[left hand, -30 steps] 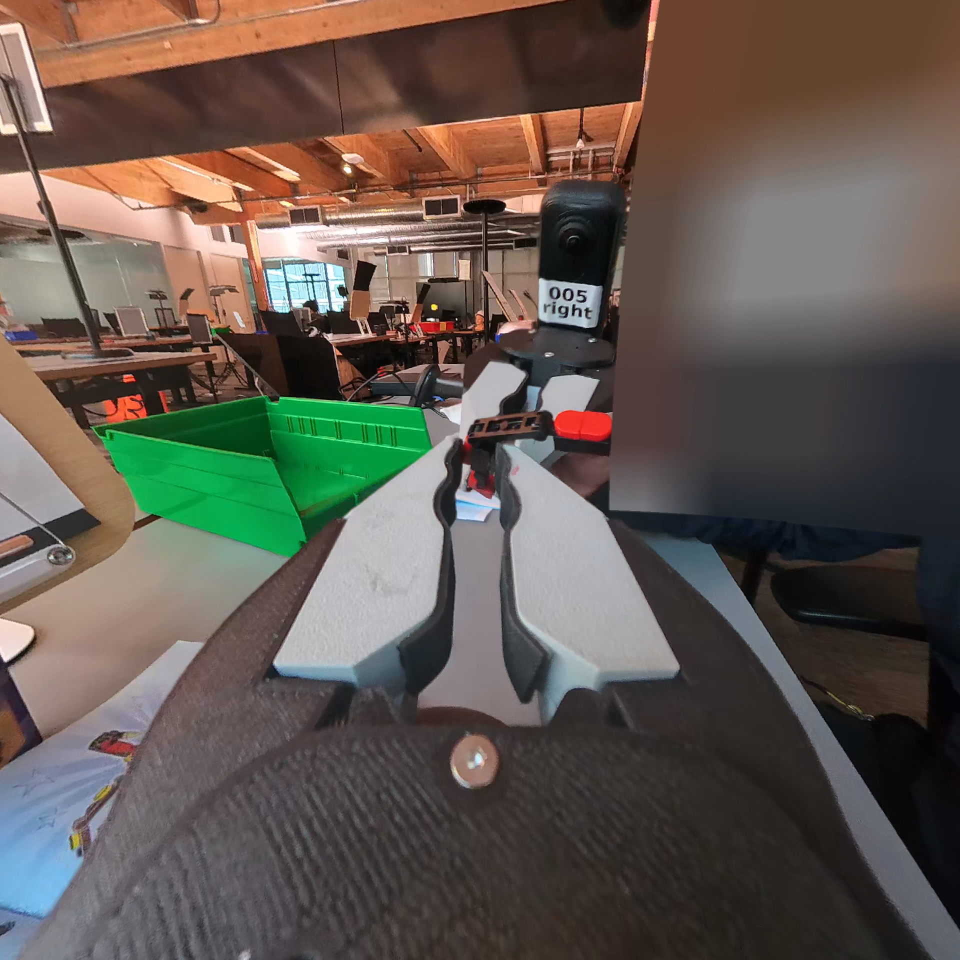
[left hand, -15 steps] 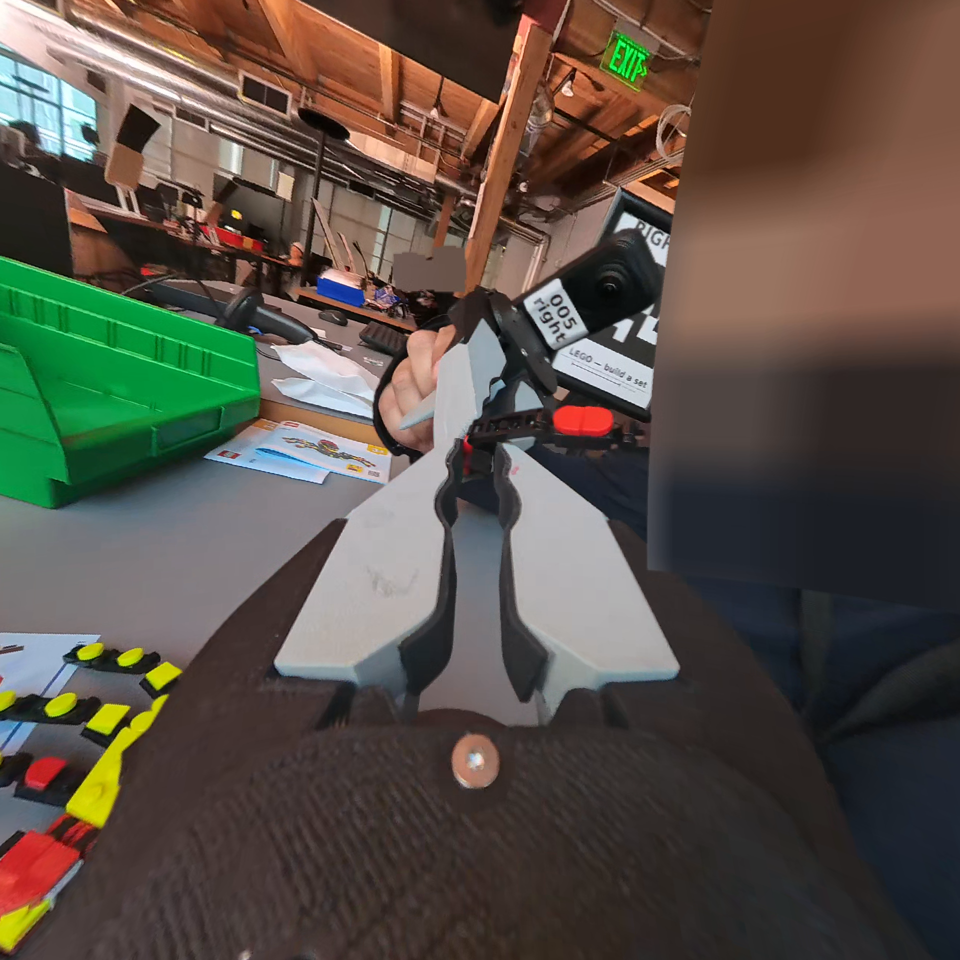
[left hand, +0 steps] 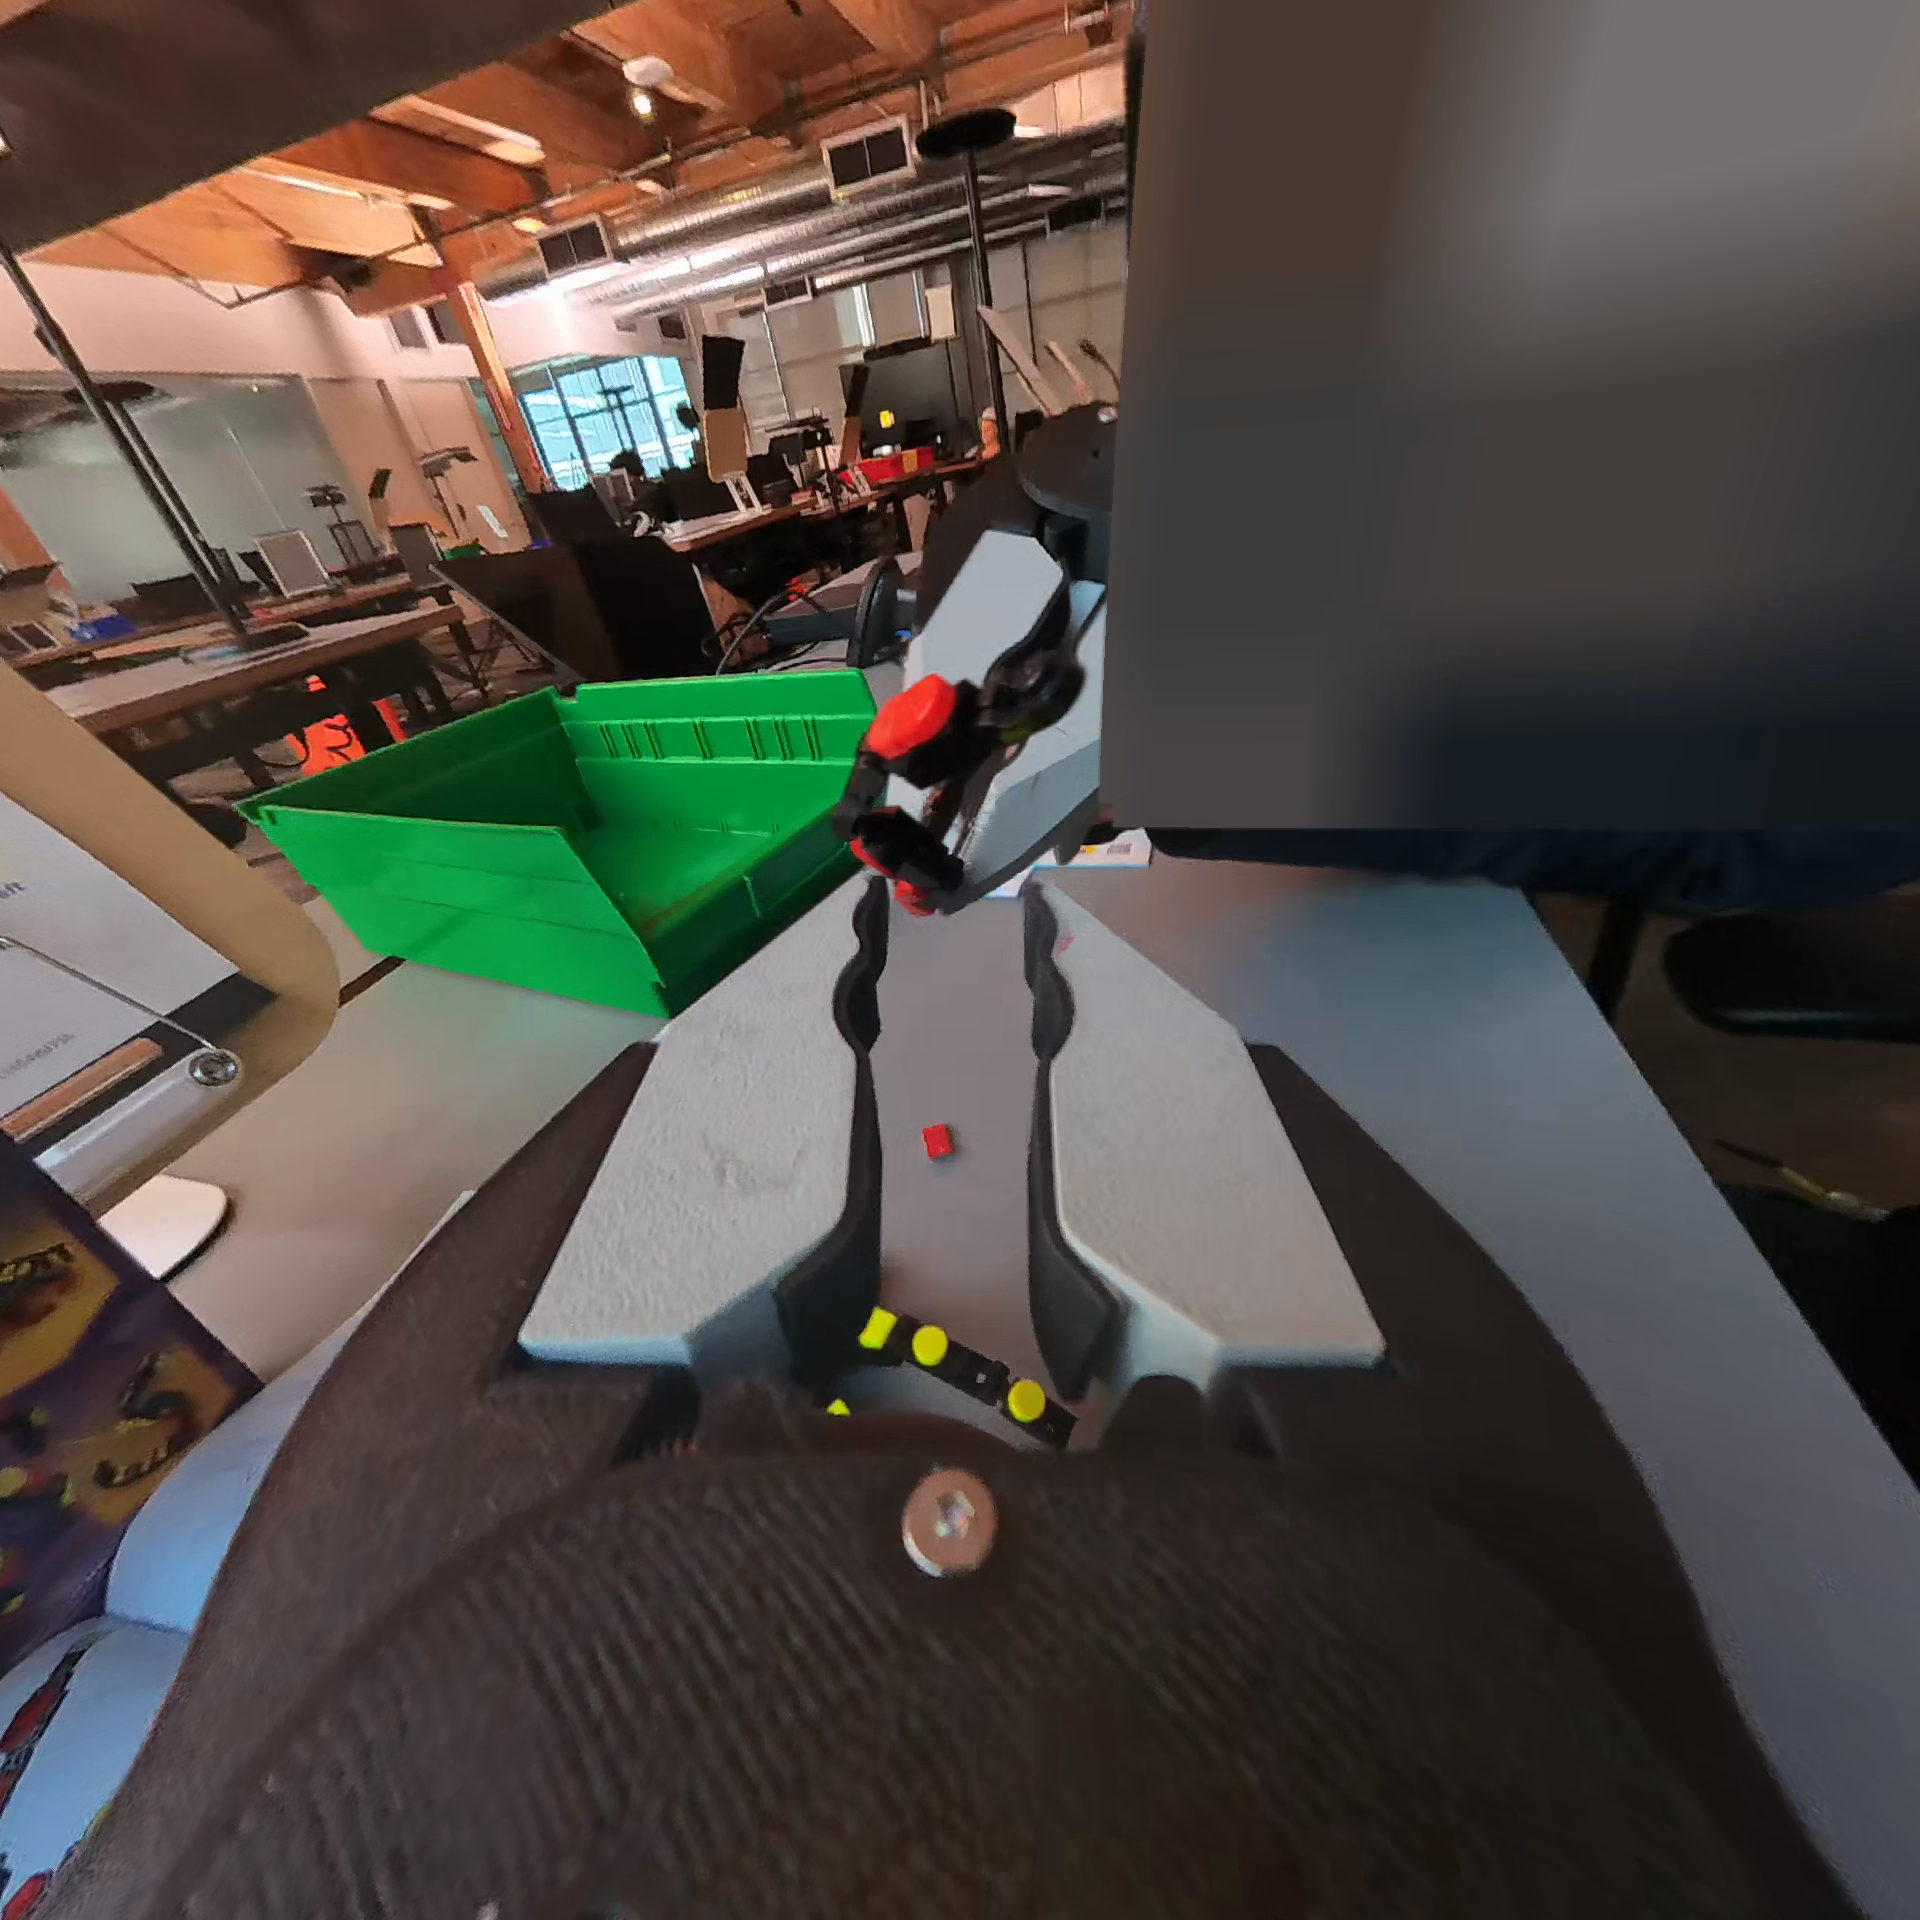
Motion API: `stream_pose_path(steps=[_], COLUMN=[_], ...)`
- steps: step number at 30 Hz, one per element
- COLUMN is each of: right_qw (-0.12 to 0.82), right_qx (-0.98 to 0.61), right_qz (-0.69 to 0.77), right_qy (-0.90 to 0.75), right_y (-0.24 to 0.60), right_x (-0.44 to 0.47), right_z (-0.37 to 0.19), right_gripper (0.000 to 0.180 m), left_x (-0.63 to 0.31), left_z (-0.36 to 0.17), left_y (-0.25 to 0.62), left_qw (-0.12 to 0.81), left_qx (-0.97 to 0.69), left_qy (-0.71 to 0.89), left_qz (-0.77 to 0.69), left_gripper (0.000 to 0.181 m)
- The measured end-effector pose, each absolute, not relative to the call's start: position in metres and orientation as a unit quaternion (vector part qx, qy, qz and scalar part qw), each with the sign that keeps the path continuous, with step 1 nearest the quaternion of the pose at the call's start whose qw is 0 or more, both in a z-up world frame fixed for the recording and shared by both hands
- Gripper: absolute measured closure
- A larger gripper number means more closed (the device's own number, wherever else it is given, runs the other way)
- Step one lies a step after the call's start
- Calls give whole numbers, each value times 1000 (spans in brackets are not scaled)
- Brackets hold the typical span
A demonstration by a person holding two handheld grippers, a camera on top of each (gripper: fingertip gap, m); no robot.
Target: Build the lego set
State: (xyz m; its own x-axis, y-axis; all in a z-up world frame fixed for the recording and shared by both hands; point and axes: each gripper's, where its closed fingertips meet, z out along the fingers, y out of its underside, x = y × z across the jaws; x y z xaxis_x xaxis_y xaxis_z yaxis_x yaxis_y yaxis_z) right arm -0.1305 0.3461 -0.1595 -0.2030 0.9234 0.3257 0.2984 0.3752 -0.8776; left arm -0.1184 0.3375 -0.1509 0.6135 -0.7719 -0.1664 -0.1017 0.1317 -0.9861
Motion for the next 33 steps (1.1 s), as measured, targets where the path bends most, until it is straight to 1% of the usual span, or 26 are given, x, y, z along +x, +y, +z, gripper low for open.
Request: stream_pose_path(steps=[2,5,14,17,21,24,29,33], right_qw=[441,423,349,303,243,233,250,241], right_qx=[-444,-453,-483,-493,-502,-493,-496,-510], right_qz=[349,361,442,490,540,554,533,543], right_qy=[-697,-697,-670,-652,-630,-629,-638,-623], right_y=[344,342,336,331,326,323,328,332], right_x=[-131,-132,-131,-129,-128,-126,-125,-126], right_z=[-163,-166,-164,-162,-163,-161,-163,-163], right_gripper=[177,177,177,176,176,176,176,176], left_x=[-117,-119,-117,-116,-115,-114,-116,-119], left_z=[-152,-152,-148,-144,-143,-141,-144,-144], left_y=[339,341,338,335,333,331,336,340], left_qw=[663,666,675,693,712,717,712,715], left_qx=[-611,-612,-598,-580,-561,-553,-568,-576], left_qy=[359,355,356,370,401,405,394,382], left_qz=[-243,-235,-246,-217,-135,-127,-121,-104], left_gripper=[158,168,168,168,168,168,168,168])
